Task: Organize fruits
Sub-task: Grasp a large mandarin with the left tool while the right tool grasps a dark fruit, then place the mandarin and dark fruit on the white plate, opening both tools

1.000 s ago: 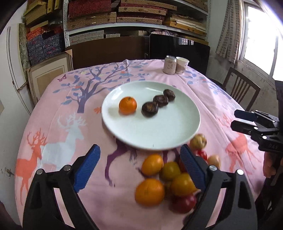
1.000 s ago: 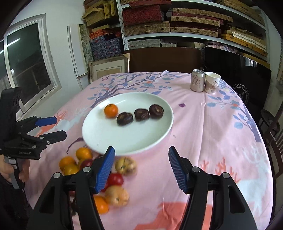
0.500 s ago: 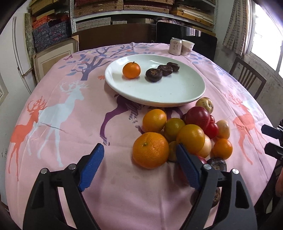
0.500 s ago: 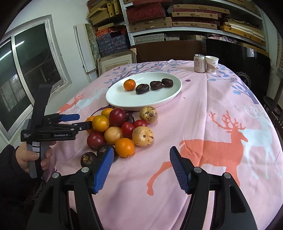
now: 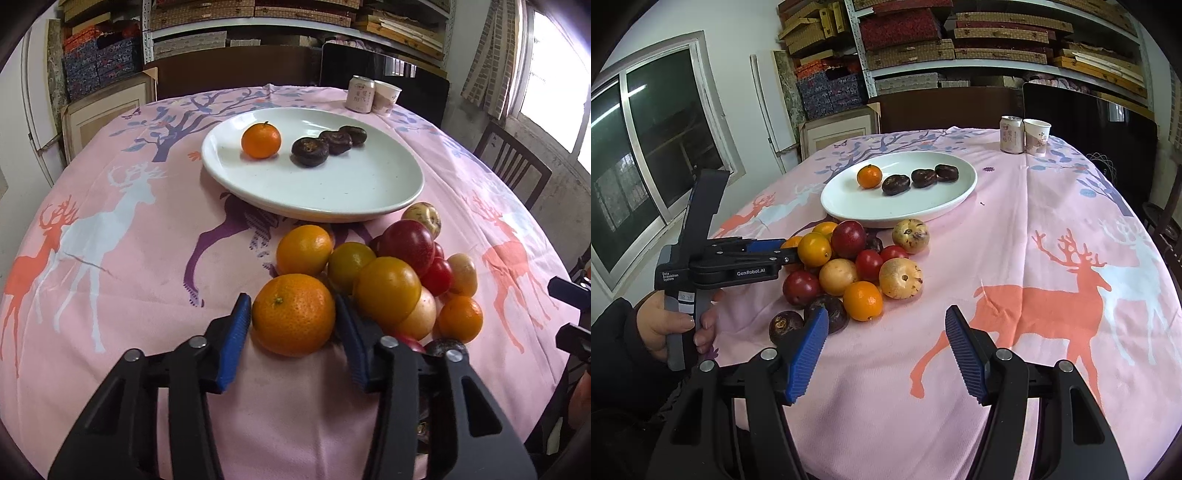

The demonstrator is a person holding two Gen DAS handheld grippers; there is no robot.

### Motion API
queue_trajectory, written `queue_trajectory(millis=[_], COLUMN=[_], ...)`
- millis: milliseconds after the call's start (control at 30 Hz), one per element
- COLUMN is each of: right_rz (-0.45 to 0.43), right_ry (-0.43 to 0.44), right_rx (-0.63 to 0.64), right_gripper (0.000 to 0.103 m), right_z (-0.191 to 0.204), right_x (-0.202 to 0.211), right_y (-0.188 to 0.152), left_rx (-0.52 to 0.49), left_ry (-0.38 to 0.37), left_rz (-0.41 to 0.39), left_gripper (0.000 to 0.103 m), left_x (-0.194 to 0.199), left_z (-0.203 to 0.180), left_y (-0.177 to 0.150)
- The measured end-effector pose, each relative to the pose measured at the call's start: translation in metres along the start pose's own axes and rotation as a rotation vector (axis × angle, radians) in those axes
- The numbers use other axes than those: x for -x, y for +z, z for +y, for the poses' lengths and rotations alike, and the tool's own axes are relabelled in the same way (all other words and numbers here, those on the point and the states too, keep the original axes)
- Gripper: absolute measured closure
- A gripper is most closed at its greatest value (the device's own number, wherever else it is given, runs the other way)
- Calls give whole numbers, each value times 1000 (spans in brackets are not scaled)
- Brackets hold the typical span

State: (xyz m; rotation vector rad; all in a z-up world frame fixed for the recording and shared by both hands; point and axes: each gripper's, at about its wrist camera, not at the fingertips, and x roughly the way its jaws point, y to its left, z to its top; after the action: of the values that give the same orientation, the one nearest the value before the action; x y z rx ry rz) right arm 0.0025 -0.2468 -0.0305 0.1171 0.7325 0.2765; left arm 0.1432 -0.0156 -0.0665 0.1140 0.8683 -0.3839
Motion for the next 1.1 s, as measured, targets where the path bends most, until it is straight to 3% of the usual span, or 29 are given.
queue_trajectory(millis=[233,433,567,900,1033,1100], right_rz=[62,106,153,157,187,163], right_ry=[56,195,230,110,35,18], right_rx=[17,158,209,170,247,241], right_gripper=[37,38,48,51,60,76], right_z=[13,71,101,105,115,112], right_x=[-15,-30,-50,-77,-84,-80], right_y=[-8,-18,-18,-11,-21,-21], left_rx=[58,61,65,46,50,51], left_ry=[-27,-8,10,13,13,18], left_rz=[-39,-88,-113,-119,-111,-108], left_gripper=[58,58,58,58,58,58], left_x=[16,48,65,72,71,69], left_z=[11,19,25,27,28,30], left_y=[-6,-13,-15,-20,-22,-24])
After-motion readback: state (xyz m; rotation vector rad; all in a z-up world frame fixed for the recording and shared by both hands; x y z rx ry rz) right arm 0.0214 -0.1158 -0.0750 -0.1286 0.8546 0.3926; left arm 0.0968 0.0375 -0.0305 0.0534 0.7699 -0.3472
